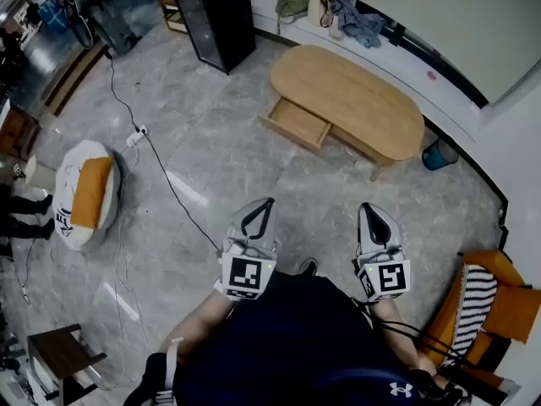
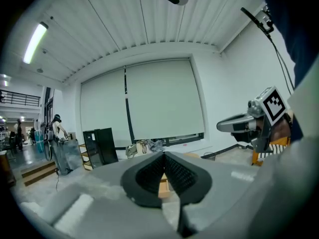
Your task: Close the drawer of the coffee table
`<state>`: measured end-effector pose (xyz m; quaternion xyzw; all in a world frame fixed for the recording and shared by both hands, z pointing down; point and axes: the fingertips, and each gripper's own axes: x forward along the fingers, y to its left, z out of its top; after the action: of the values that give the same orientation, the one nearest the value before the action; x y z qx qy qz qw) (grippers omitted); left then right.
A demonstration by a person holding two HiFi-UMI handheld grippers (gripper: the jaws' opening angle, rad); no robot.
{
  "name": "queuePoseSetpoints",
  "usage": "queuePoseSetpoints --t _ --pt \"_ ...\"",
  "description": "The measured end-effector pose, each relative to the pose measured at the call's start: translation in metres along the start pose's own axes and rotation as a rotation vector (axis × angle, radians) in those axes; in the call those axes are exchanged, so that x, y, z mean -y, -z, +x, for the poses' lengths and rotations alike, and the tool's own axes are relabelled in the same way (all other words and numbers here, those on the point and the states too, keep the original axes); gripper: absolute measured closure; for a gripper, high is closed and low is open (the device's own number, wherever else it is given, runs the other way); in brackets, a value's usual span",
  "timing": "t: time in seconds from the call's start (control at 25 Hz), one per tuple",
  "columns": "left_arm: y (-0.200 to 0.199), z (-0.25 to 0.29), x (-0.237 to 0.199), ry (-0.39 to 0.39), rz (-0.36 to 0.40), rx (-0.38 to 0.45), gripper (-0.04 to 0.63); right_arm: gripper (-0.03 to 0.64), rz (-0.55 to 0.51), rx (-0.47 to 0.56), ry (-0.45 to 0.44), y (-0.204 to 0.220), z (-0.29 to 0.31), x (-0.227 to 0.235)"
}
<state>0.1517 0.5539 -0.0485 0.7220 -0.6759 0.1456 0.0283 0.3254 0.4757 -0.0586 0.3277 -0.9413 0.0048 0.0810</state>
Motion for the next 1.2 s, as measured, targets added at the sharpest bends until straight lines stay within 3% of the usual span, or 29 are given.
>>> queuePoseSetpoints --t 0.32,0.6,0.92,1.2 --pt "-0.003 0.006 0.015 -0.057 -0.015 -0.015 0.594 0.614 0.044 -0.029 -0.053 0.024 -0.005 0.013" --pt "0.019 0.010 0.000 -0.125 -0.052 -0.089 0.594 0.614 0.077 -0.061 -0.070 0.038 0.014 0.039" --pt "0.026 0.067 -0.051 -0.099 -0.072 -0.089 0.594 0.614 0.093 -0.097 -0.039 0.040 0.088 0.057" --pt "0.023 0.120 -0.134 -0.062 -0.084 -0.059 0.594 0.614 0.048 -0.070 0.031 0.000 0.172 0.066"
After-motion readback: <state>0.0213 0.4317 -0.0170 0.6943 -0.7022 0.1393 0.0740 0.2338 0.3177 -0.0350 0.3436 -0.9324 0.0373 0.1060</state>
